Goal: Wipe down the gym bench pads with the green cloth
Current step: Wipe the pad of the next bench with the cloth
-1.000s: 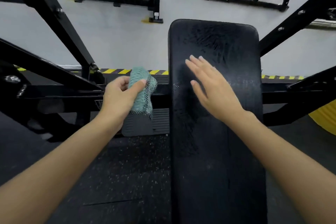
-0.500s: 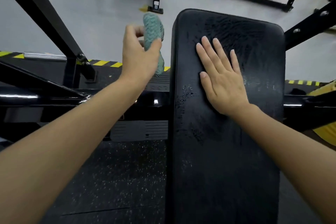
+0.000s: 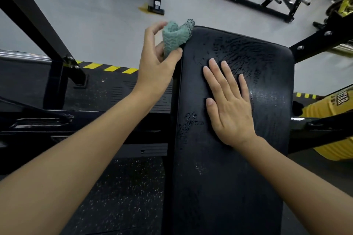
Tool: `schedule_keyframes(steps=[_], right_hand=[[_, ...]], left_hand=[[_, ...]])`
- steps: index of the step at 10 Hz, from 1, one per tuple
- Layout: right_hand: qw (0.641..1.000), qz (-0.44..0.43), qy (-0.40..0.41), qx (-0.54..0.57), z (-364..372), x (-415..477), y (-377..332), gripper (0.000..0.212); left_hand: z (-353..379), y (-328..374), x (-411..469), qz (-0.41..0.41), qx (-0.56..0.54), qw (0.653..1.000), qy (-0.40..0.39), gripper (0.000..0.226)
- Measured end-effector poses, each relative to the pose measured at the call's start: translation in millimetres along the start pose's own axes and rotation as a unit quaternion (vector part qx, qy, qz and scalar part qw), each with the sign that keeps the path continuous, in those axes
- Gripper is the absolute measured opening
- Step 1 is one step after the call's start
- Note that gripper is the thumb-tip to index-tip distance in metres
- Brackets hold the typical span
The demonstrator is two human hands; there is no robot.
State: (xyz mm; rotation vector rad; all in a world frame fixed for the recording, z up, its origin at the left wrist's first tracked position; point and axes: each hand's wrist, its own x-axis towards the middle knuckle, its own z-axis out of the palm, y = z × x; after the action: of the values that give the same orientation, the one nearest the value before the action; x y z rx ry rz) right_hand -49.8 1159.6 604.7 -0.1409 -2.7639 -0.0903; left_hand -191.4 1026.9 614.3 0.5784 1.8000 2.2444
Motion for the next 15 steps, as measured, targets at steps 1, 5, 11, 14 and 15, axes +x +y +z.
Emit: schedule_keyframes(steps=[1,5,11,14,15], right_hand=[[1.0,0.001,0.002,0.002,0.0,-0.2,0.3,0.056],[1.0,0.003,0.005,0.001,-0.6,0.6,0.1,0.057],[1.0,0.004,0.006,-0.001,-0.2,1.2,-1.2,0.058],[1.0,0.003,0.01,0.003,-0.6,1.3,-0.8,0.058],[1.0,0.003,0.01,0.003,-0.7,1.1,-1.0,0.058]], left_hand=[[2.7,-1.1,7.0,-0.015,-0.046,0.999,-0.011,0.058],[25.5,2.2,-5.4,-0.077,-0.073,0.993,0.043,0.039],[26.9,-20.9,-22.1,-0.001,0.0,1.0,0.02,0.061],[27.4,-24.0,-16.0,0.074,0.042,0.996,-0.028,0.062],[22.0,-28.2,-37.4,0.074,0.054,0.995,-0.04,0.061]])
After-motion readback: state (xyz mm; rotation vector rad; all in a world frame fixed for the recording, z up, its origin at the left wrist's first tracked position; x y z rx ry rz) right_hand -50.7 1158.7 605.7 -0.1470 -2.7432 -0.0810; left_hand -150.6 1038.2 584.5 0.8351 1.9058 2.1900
